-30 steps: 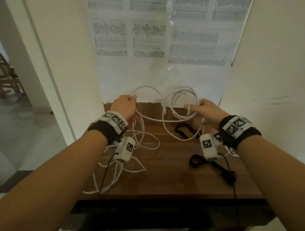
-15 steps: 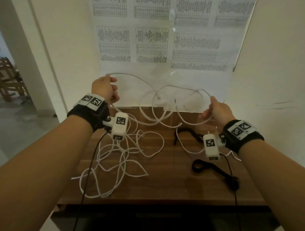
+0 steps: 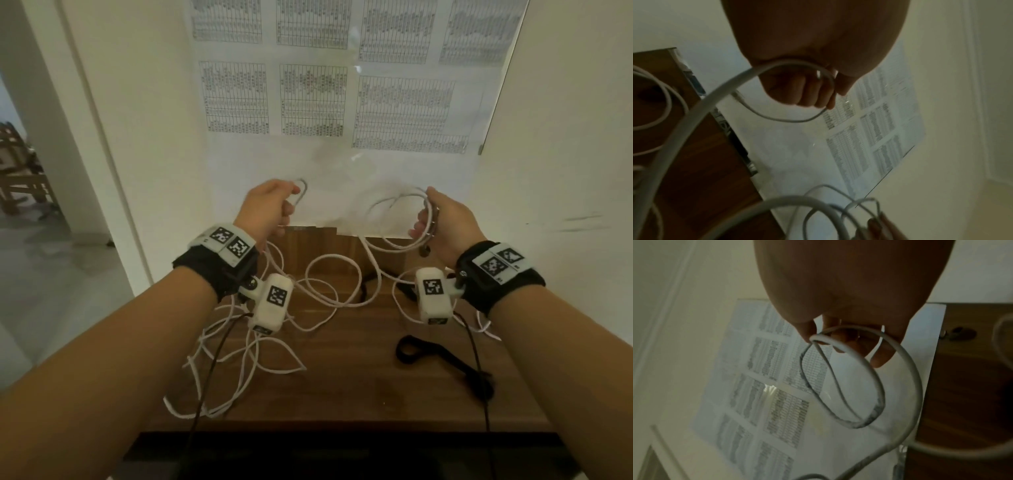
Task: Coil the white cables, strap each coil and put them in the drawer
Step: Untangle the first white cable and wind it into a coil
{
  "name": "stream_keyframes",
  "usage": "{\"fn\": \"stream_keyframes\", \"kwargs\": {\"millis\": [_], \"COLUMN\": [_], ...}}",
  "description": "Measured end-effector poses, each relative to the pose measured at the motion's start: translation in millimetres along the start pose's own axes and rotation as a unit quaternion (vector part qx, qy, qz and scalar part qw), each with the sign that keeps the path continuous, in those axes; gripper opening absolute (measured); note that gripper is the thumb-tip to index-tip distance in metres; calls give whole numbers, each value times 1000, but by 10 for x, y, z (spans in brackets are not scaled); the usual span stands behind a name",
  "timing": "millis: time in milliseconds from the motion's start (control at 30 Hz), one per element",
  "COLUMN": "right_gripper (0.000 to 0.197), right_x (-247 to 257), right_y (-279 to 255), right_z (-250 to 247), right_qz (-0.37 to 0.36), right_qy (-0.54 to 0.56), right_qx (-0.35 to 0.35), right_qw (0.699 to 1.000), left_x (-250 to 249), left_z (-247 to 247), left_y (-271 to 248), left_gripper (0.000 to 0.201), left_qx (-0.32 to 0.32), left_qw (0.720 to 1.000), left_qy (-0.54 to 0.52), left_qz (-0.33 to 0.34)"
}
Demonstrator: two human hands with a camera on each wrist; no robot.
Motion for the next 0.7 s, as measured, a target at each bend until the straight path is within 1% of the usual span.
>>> {"fn": "stream_keyframes", "kwargs": {"millis": [67, 167, 200, 267, 333, 367, 433, 500, 533, 567, 633, 700], "right_gripper": [29, 31, 30, 26, 24, 24, 27, 34, 38, 43, 50, 45], "right_x": [63, 188, 228, 280, 270, 239, 150, 56, 22, 8, 15, 45], "right_y": [-57, -107, -120, -145, -129, -93, -24, 14, 11, -22, -149, -317], "right_z": [66, 108, 112, 116, 88, 63, 3, -15, 6, 41, 163, 312], "right_qz": [2, -17, -27, -58, -83, -82, -49, -7, -2, -14, -74, -145], "right_qy": [47, 60, 44, -39, -126, -152, -169, -178, -194, -213, -244, -258], "right_qx": [16, 57, 62, 44, 3, -12, -21, -12, -6, 0, 12, 55], "right_qw": [999, 996, 997, 997, 989, 985, 984, 984, 981, 977, 967, 954], "left_x": [123, 289, 318, 320, 246, 189, 62, -62, -117, -167, -240, -298], "left_z": [115, 192, 200, 197, 173, 154, 132, 144, 161, 184, 220, 259], "left_y": [-17, -32, -42, -55, -49, -42, -43, -71, -85, -103, -121, -130], "left_gripper": [22, 23, 23, 23, 22, 22, 22, 22, 21, 21, 19, 17], "left_qx": [27, 51, 48, 35, 23, 20, 20, 27, 32, 35, 39, 47], "left_qw": [999, 995, 996, 998, 996, 994, 991, 989, 988, 987, 986, 983], "left_qy": [34, 69, 59, -11, -81, -103, -132, -144, -147, -148, -152, -168], "left_qz": [-23, -47, -53, -58, -34, -18, 12, 34, 43, 49, 55, 55]}}
Point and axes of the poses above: each hand's wrist, its own y-axis towards the middle knuckle, its own z-axis out of the palm, x = y × z, the point moved 3 cm from there along y, towards the middle knuckle, and after that the axes turned 2 degrees about -y, right-handed, at the moved point
